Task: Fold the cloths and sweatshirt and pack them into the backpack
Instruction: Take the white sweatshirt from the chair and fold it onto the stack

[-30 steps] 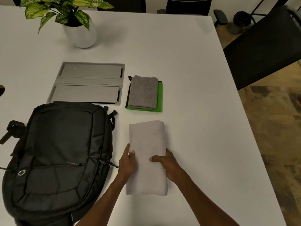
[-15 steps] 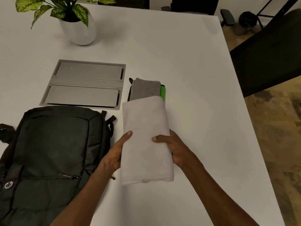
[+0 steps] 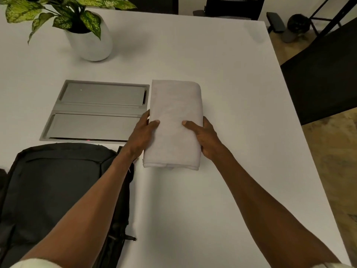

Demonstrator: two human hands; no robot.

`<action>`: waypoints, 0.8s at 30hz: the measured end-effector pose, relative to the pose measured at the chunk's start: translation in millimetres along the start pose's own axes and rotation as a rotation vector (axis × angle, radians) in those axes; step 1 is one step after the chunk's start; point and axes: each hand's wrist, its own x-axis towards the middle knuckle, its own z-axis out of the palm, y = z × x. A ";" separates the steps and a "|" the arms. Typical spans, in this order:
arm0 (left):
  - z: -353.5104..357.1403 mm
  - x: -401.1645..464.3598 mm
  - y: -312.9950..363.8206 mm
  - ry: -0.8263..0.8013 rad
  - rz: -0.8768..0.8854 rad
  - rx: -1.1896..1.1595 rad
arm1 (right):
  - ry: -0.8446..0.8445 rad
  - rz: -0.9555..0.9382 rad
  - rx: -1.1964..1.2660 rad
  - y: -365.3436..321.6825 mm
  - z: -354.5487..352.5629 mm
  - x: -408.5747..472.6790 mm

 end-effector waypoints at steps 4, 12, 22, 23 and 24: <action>-1.2 28.1 -6.6 0.018 0.053 0.130 | 0.092 -0.051 -0.157 5.9 3.7 29.7; 5.9 38.3 -53.5 -0.070 -0.047 0.414 | 0.161 0.011 -0.581 57.7 6.7 47.8; 22.9 25.6 -54.6 0.249 0.140 0.907 | 0.300 -0.374 -1.125 59.5 13.5 25.3; 23.5 22.9 -56.6 0.240 0.276 0.970 | 0.254 -0.431 -1.212 60.7 13.2 24.7; 23.3 24.5 -61.3 0.181 0.384 1.012 | 0.188 -0.439 -1.283 61.6 12.3 26.5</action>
